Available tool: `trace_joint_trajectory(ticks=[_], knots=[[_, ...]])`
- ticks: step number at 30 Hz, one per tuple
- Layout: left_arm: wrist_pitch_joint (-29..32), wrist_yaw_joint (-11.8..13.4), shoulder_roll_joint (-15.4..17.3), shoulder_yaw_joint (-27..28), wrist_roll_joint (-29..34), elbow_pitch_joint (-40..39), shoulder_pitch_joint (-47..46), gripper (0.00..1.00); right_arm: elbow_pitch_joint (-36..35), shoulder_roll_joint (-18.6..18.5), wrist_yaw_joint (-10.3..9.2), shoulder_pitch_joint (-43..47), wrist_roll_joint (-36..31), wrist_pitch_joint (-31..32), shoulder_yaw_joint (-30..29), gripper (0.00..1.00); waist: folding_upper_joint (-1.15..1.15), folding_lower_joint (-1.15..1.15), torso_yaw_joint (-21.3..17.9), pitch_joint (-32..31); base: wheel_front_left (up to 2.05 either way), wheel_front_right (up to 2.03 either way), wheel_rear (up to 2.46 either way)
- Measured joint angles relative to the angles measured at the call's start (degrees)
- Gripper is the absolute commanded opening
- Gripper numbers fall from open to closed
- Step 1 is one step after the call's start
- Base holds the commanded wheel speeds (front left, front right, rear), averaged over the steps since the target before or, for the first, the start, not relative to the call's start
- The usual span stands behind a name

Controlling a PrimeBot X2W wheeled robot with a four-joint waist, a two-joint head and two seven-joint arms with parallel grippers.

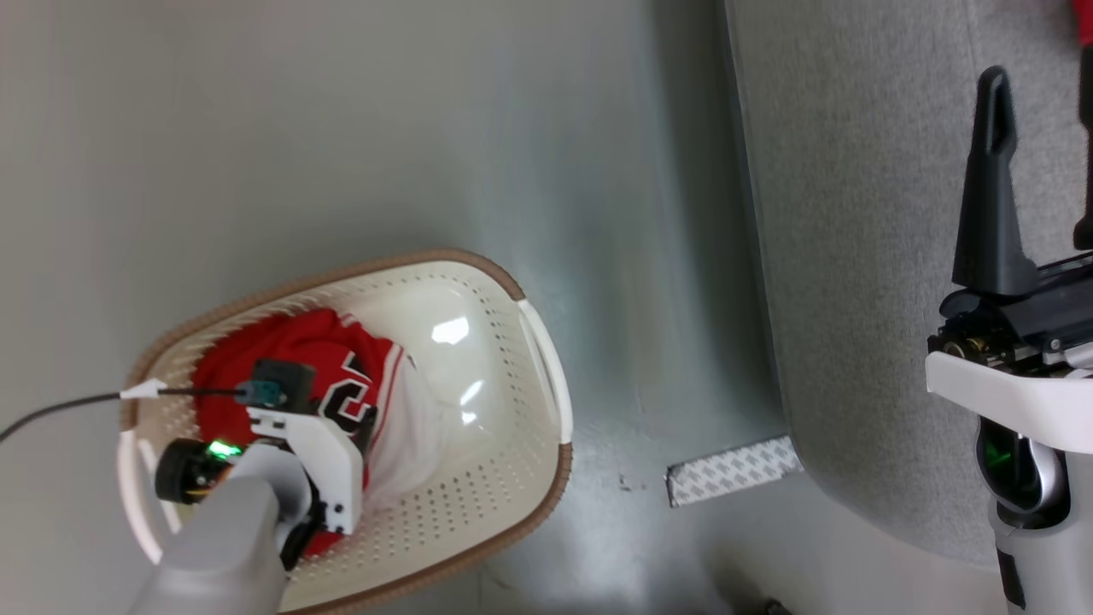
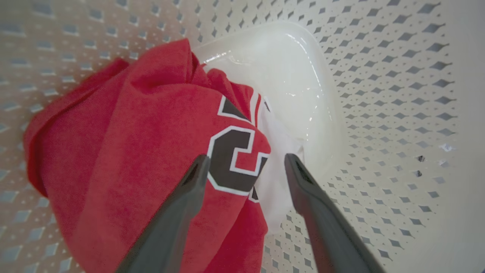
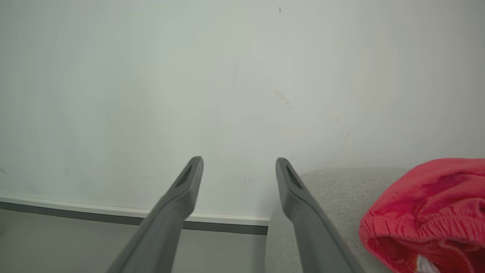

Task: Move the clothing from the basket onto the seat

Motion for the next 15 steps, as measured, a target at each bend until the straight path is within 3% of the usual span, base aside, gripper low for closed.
trace_joint_trajectory(ticks=[15], knots=[[8.38,1.01,5.32,-4.07,-0.46,6.16,-6.87,1.0,-4.07,2.02,0.0,-1.65,0.2,0.0,0.01,1.0,0.0,-0.01,-6.38,9.15,0.0,0.0,0.0]])
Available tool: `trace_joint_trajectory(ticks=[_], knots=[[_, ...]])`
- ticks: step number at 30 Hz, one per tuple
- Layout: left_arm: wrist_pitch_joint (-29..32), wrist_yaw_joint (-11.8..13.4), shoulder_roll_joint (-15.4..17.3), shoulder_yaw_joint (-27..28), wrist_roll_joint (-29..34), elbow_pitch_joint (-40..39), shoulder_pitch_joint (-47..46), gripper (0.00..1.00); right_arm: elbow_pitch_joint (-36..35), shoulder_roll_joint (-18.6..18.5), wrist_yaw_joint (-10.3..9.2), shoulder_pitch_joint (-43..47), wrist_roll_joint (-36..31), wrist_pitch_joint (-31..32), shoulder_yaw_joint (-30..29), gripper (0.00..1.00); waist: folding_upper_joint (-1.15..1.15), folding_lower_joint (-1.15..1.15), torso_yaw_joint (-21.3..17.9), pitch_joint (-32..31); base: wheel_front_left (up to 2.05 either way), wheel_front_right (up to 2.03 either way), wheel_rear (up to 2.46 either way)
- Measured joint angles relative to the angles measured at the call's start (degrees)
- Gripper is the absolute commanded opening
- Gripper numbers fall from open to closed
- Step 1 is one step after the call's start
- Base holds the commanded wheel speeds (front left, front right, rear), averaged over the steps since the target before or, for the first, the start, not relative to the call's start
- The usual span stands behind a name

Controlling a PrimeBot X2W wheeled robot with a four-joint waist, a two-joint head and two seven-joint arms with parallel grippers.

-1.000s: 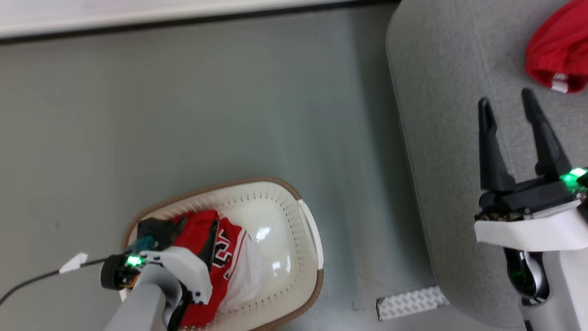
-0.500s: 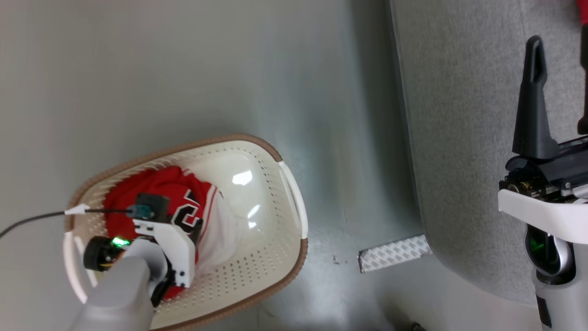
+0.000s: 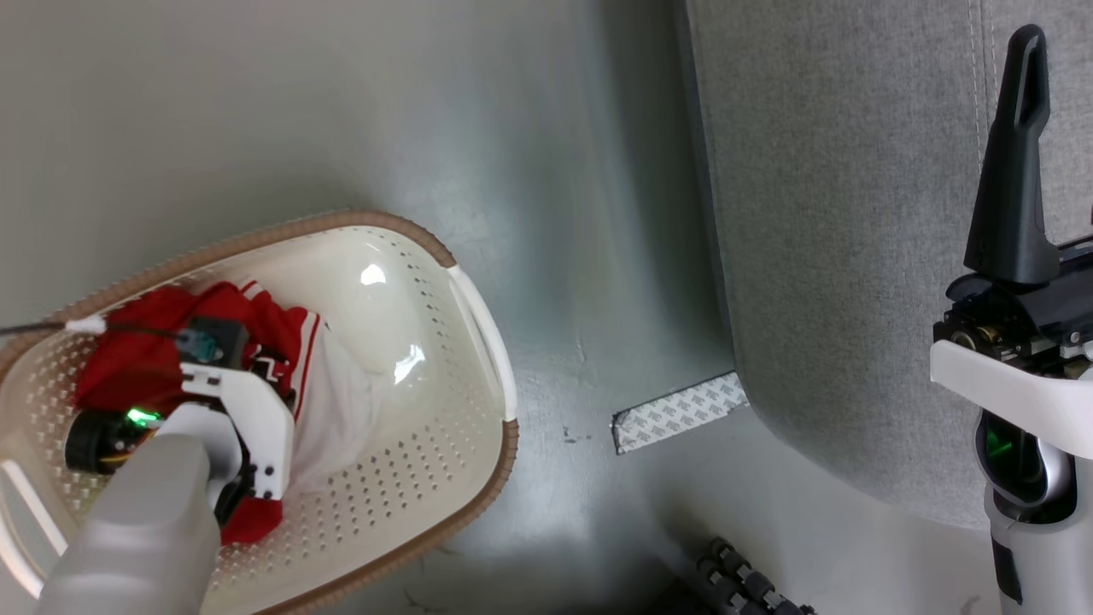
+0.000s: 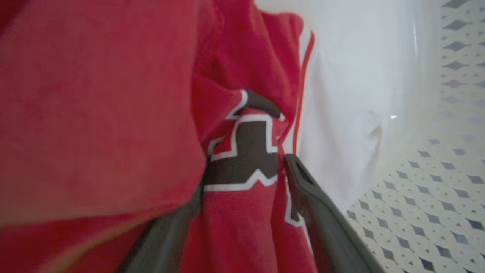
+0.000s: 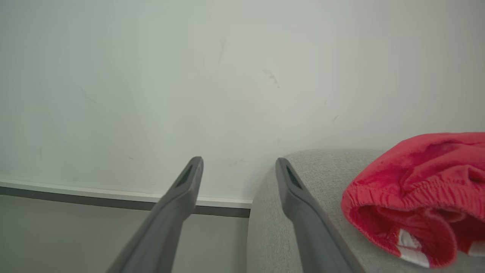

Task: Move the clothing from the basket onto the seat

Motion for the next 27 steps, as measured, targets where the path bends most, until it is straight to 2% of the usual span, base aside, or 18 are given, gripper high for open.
trace_joint_trajectory(ticks=[7,8,9,10,17,22,27], knots=[[4.05,-0.26,-0.05,-1.91,0.64,0.38,-1.54,1.0,-0.15,0.19,0.0,0.14,-0.11,0.0,-0.24,1.0,0.0,-0.01,0.14,1.01,0.0,0.0,0.0],[3.49,-0.36,-0.03,-2.01,0.63,0.42,-1.55,0.77,-0.14,0.23,0.0,0.14,-0.12,0.0,-0.22,1.0,0.0,-0.01,0.16,1.02,0.0,0.0,0.0],[2.58,-0.42,0.03,-2.11,0.63,0.49,-1.55,0.25,-0.13,0.27,0.0,0.13,-0.12,0.0,-0.18,1.0,0.0,-0.01,0.16,1.01,0.0,0.0,0.0],[1.9,-0.43,0.15,-2.2,0.63,0.63,-1.55,0.0,-0.05,0.29,0.0,0.09,-0.12,0.0,-0.14,1.0,0.0,-0.01,0.15,0.98,0.0,0.0,0.0],[-1.13,-0.58,0.02,-2.78,0.01,0.91,-1.42,0.0,1.03,0.38,0.0,-0.88,-0.16,0.0,0.2,1.0,0.0,-0.01,0.21,-0.81,0.0,0.0,0.0],[-3.13,-0.77,-2.01,-3.27,-0.65,1.01,0.09,0.0,1.85,0.4,0.0,-1.0,-1.12,0.0,-0.01,1.0,0.0,-0.01,1.11,-4.37,0.0,0.0,0.0],[-6.13,-0.89,-5.56,-3.5,-2.37,1.03,2.89,0.0,3.42,-0.69,0.0,-0.03,-1.6,0.0,-0.38,1.0,0.0,0.0,2.74,-9.62,0.0,0.0,0.0]])
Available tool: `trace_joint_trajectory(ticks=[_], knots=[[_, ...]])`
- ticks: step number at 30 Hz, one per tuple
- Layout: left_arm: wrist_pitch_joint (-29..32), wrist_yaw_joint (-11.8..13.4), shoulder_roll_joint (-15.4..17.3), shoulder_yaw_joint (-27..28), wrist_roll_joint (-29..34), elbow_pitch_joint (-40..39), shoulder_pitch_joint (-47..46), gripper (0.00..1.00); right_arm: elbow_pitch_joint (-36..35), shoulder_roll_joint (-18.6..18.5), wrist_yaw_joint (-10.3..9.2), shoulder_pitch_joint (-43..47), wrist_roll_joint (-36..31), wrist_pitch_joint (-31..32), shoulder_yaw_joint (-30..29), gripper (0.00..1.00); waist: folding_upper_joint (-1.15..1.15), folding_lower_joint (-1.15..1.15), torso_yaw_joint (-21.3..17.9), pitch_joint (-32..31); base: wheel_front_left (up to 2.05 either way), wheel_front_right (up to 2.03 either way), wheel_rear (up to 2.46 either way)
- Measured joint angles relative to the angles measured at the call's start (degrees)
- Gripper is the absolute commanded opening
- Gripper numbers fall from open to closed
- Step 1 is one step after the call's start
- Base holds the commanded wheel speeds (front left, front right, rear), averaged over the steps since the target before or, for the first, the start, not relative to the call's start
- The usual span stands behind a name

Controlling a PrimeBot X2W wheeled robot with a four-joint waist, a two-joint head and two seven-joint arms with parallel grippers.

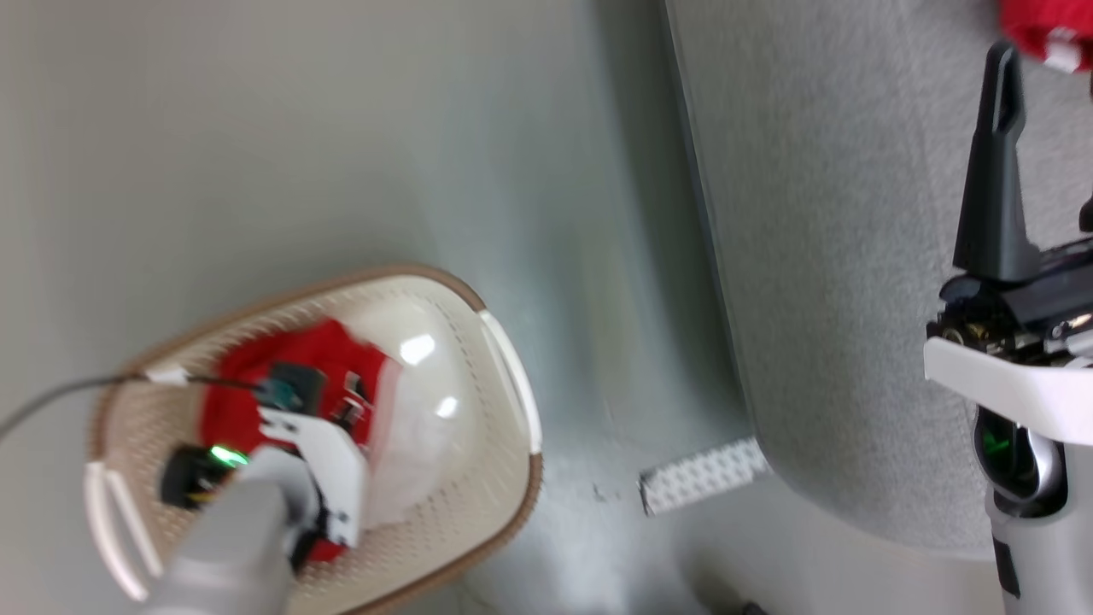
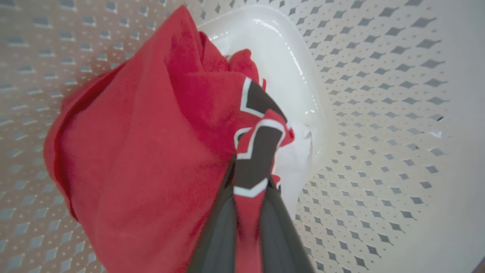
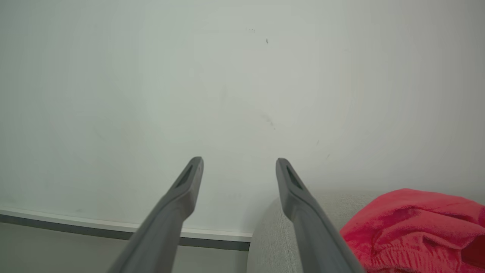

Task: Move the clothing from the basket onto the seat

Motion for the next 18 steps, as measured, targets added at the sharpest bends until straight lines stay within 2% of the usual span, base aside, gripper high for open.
trace_joint_trajectory(ticks=[7,18], knots=[[-6.0,-0.12,-4.34,-2.16,-2.5,-2.38,5.0,0.0,2.38,-2.07,0.0,2.45,0.02,0.0,0.57,1.0,0.0,0.0,3.0,-9.13,0.0,0.0,0.0],[-11.18,-0.11,-5.8,-8.05,-9.42,-10.38,11.75,0.0,6.8,-5.22,0.0,8.49,0.55,-0.16,1.48,1.0,0.0,-0.01,8.24,-24.6,0.0,0.0,0.0]])
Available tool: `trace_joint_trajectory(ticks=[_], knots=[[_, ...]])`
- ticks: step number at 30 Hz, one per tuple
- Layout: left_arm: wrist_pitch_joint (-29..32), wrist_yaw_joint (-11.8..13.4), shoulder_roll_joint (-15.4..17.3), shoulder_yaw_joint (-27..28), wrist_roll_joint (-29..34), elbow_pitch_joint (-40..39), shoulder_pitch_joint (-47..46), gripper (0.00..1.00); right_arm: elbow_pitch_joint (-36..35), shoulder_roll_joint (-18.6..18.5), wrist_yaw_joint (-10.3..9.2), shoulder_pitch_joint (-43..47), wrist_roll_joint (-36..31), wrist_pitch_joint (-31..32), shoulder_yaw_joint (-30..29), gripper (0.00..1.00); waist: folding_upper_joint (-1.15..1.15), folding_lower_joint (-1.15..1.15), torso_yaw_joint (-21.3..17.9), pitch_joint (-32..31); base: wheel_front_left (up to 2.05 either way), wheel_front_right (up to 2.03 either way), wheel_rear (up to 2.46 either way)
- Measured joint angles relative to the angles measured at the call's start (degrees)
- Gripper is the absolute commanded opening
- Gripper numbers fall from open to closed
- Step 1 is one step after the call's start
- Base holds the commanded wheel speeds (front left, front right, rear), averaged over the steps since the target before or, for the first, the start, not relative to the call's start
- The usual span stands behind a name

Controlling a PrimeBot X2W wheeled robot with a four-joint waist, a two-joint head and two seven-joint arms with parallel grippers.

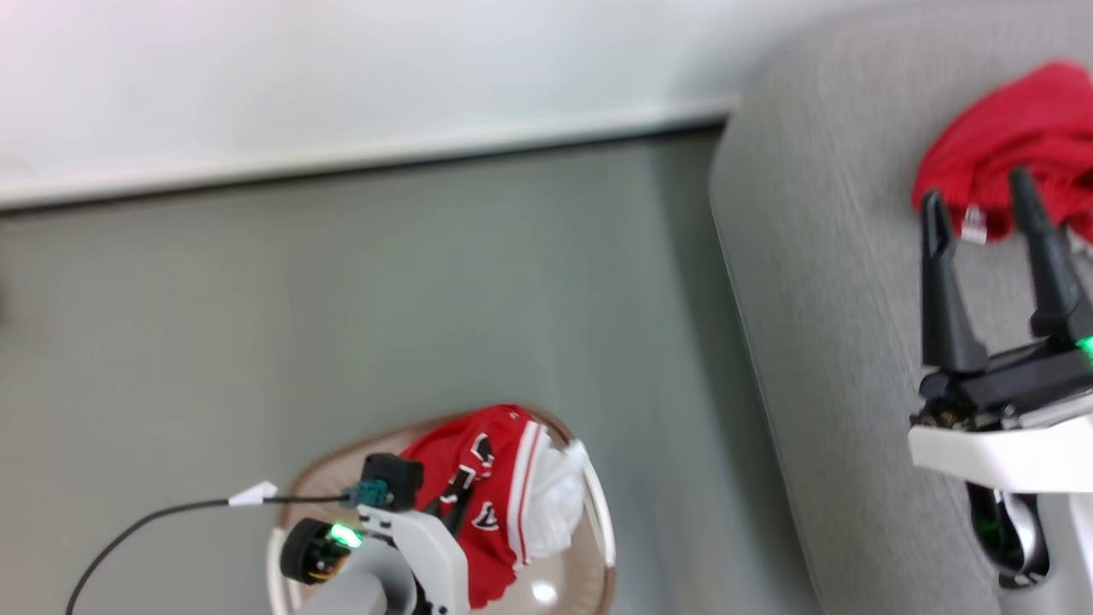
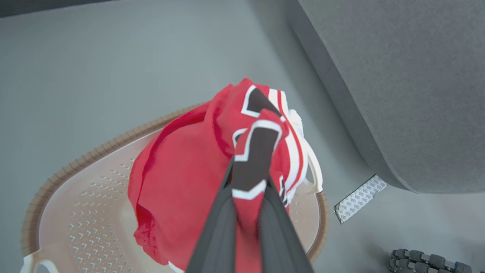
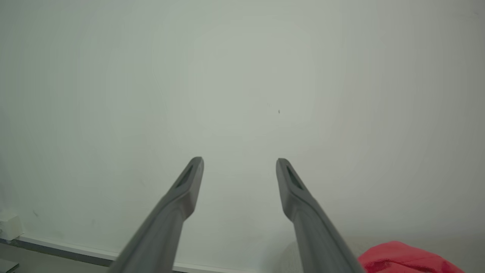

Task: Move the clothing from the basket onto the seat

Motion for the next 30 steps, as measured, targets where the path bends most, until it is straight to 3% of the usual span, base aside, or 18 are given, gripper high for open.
trace_joint_trajectory(ticks=[6,14,21,30], knots=[[-1.44,0.0,1.74,-2.43,-3.36,-6.34,2.35,0.0,1.9,-1.07,0.0,2.84,0.52,0.01,0.87,1.0,0.0,0.0,2.67,-7.83,0.0,0.0,0.0],[-2.16,0.12,5.8,-1.01,-4.56,-17.8,4.67,0.0,3.77,-1.09,0.0,6.23,1.92,0.0,2.32,1.0,0.0,-0.01,5.26,-15.98,0.0,0.0,0.0],[-2.22,3.28,8.87,0.79,-3.55,-31.04,5.49,0.0,4.91,-0.08,0.0,9.16,2.99,0.0,3.69,1.0,0.0,0.0,6.67,-20.35,0.0,0.0,0.0],[2.75,7.69,12.72,2.55,-2.75,-48.69,3.33,0.0,5.6,1.22,0.0,11.45,3.38,0.0,4.12,1.0,0.0,0.01,8.13,-21.52,0.0,0.0,0.0]])
